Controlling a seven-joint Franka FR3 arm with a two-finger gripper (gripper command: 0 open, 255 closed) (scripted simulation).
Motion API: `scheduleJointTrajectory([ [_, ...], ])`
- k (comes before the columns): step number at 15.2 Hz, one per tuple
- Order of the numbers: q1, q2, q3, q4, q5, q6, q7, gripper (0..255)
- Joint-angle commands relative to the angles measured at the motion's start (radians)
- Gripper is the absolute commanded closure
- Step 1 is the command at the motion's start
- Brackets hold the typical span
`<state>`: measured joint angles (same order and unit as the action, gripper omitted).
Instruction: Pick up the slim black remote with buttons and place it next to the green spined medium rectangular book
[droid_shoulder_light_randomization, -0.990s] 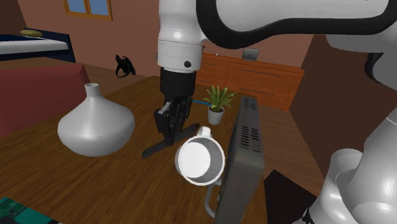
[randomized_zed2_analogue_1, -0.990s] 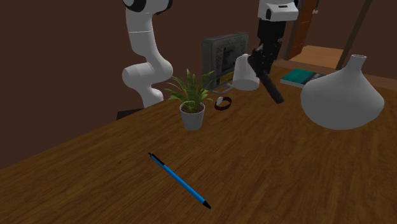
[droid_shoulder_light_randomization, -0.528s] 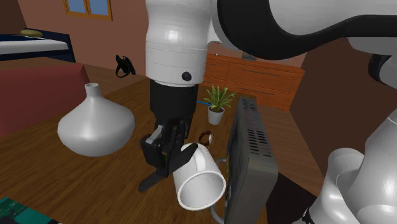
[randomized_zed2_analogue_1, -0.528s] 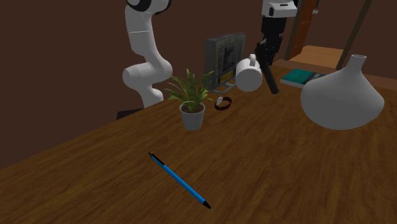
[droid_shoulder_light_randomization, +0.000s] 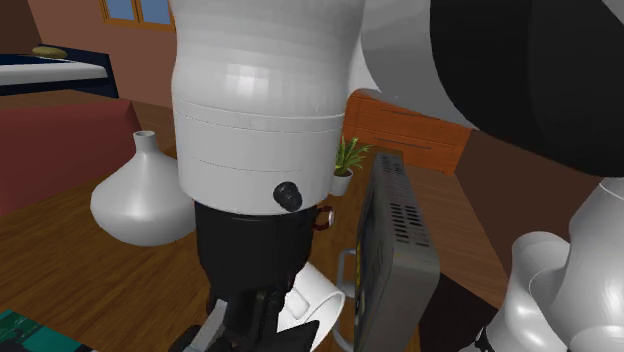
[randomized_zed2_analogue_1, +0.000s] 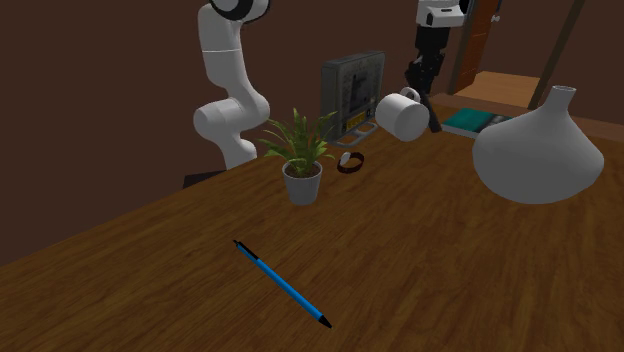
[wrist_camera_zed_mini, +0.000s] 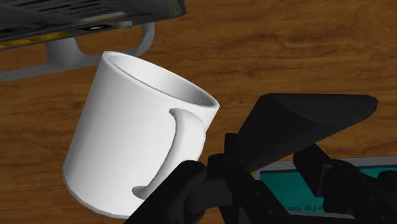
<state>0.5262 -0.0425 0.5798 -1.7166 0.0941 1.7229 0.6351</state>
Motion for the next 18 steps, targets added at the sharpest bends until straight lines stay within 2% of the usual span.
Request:
scheduleJointTrajectory([
  [1,0.025,0.029,0.03,0.034,-0.017,-0.006,0.06,255],
  [9,0.163,0.194,0.132,0.193,-0.137,-0.025,0.305,255],
  [13,0.268,0.31,0.161,0.315,-0.226,-0.056,0.427,255],
  [17,0.405,0.445,0.166,0.479,-0.322,-0.111,0.536,255],
  [18,0.401,0.439,0.164,0.459,-0.318,-0.094,0.534,255],
])
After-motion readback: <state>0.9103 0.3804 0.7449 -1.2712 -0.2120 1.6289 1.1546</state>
